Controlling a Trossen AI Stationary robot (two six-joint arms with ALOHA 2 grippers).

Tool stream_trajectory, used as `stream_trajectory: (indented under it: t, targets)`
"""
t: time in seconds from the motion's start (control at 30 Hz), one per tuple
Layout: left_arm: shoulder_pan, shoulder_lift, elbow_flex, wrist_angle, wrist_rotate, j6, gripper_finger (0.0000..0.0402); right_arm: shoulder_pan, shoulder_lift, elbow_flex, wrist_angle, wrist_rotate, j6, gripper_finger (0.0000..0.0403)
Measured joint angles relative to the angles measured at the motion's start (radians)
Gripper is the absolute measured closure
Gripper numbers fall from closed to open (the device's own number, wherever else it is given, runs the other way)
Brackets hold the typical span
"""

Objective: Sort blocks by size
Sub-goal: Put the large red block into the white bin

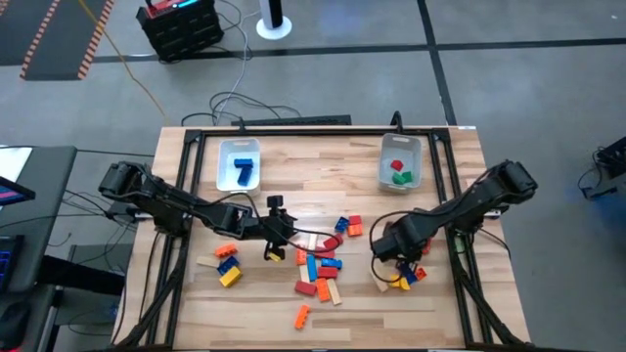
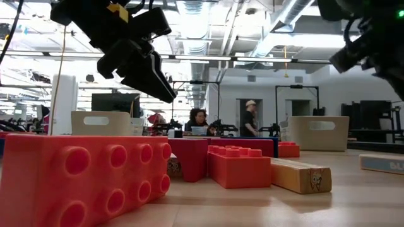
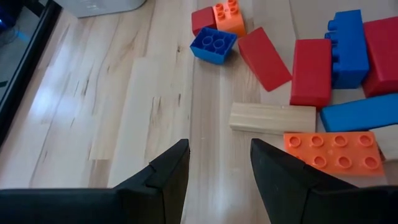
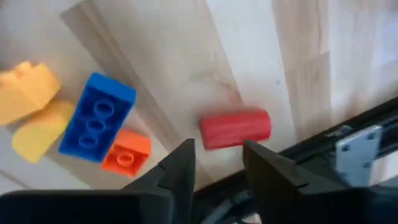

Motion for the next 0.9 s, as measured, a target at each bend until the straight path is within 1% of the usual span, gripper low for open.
stream_trajectory:
  t: [0.17,0.23,0.3,0.4,0.5,0.57,0.7,0.83,0.9]
  targets:
    - [-0.013,0.000,0.000,-0.022,0.000,-0.002,0.0235,0.011,0.009,-0.067,0.079,-0.002,0.002,0.0168]
    - [-0.014,0.000,0.000,-0.023,0.001,-0.001,0.0235,0.016,0.019,-0.083,0.106,-0.006,-0.034,0.0144]
    - [-0.013,0.000,0.000,-0.023,0.000,-0.001,0.0235,0.016,0.026,-0.095,0.103,-0.007,-0.074,0.0125]
    - [-0.013,-0.001,0.000,-0.023,0.000,0.000,0.0235,0.014,0.026,-0.112,0.101,0.028,-0.114,0.0107]
    - [-0.013,-0.001,0.000,-0.023,0.000,0.000,0.0235,0.003,0.027,-0.120,0.070,0.074,-0.120,0.0100]
    - [-0.013,-0.001,0.000,-0.022,0.000,0.000,0.0235,-0.027,0.027,-0.131,0.054,0.096,-0.121,0.0099]
    - [-0.013,-0.001,0.000,0.000,0.000,0.007,0.0235,-0.116,0.027,-0.173,0.078,0.113,-0.183,0.0099]
    - [-0.013,-0.001,0.000,0.001,0.000,0.012,0.0235,-0.226,0.027,-0.212,0.077,0.186,-0.222,0.0099]
    - [-0.013,-0.001,0.000,-0.001,0.000,0.017,0.0235,-0.277,0.027,-0.230,0.084,0.192,-0.263,0.0099]
